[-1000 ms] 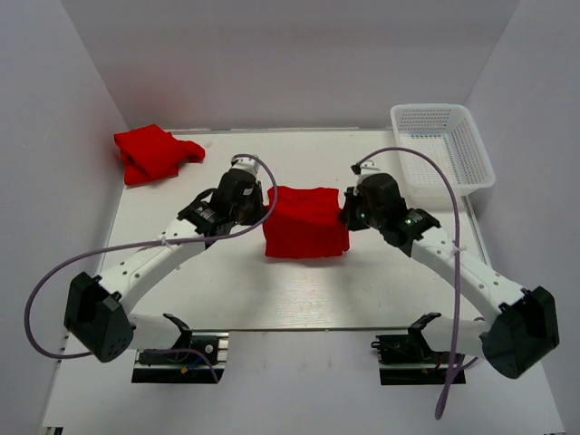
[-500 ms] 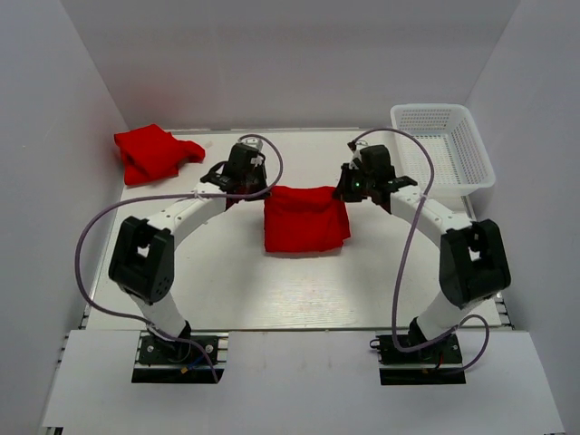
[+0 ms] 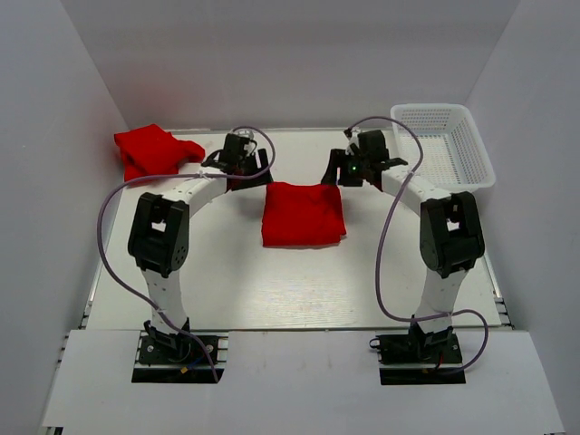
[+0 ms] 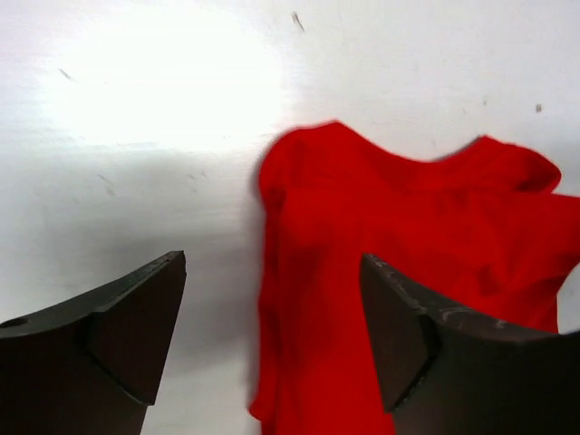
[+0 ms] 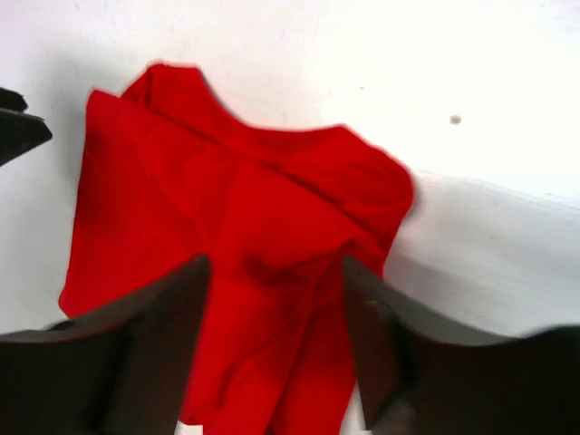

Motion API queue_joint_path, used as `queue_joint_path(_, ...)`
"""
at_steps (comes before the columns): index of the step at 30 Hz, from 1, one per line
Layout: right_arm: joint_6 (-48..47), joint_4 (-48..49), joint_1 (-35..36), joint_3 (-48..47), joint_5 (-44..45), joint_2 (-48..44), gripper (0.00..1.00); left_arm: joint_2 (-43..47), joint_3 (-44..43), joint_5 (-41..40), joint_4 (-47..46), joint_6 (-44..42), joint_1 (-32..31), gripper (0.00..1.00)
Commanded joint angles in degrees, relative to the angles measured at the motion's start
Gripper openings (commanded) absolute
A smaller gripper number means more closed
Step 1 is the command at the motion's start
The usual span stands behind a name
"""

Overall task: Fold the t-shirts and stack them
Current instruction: Fold the long partially folded tshirt into a neat square, then smooth out wrinkles on the folded tshirt

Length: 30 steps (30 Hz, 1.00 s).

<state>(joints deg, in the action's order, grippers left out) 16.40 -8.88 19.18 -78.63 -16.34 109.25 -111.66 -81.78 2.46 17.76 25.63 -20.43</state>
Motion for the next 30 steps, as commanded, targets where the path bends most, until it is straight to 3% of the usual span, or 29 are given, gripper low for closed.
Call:
queue_joint_path(1, -2.86, -0.78, -1.42, -6.26, 1.65, -1.84, 0.69, 2.32, -5.66, 0.44, -0.89, -2.86, 0.91, 0.88)
queue_joint_path(3, -3.3, -2.01, -1.95, -7.58, 2.1, -2.81, 0.74, 4.5, -6.99, -0.17, 0.7, -4.35, 1.44, 0.88)
queue_joint_path(5, -5.06, -2.98, -2.22, -8.64, 1.49, -5.27, 0.71, 6.44, -6.99, 3.15, -0.26, -6.81, 1.44, 0.87)
queue_joint_path(7, -6.11, -3.24, -2.04, -8.21, -2.26, -7.38, 0.47, 9.33, -4.89, 12.1, -3.07, -7.87, 1.44, 0.66)
queue_joint_path(8, -6.03, -3.16, -1.95, -6.99, -3.25, -8.08, 0.34, 10.22, -3.75, 14.83, -6.04, -7.87, 1.44, 0.52)
queue_joint_path(9, -6.03, -2.63, -1.6, -6.45, -4.83, -8.35, 0.14, 10.93, -1.3, 18.34, -7.29, -7.87, 0.66, 0.29)
queue_joint_path(10, -4.38, -2.45, -1.43, -5.66, -6.41, -8.88, 0.0, 11.54, 0.11, 20.37, -8.69, -7.87, 0.13, 0.17)
queue_joint_path(12, -3.4, 1.12, -1.51, -0.92, -11.24, -9.49, 0.0, 12.08, 4.23, 26.42, -12.38, -6.39, -0.4, 0.0)
queue_joint_path(17, 1.78, 10.97, -1.51, 9.36, -22.04, -8.8, 0.0, 12.08, 14.96, 29.62, -23.72, -1.81, -0.4, 0.0)
queue_joint_path(21, 2.23, 13.01, -1.16, 13.4, -22.51, -5.37, 0.0, 9.01, 18.06, 30.15, -33.11, -1.11, -0.4, 0.0)
queue_joint_path(30, -2.25, 9.77, -2.22, 15.26, -16.55, -1.33, 0.0, -1.89, 16.04, 25.41, -32.0, 0.04, 0.65, 0.0)
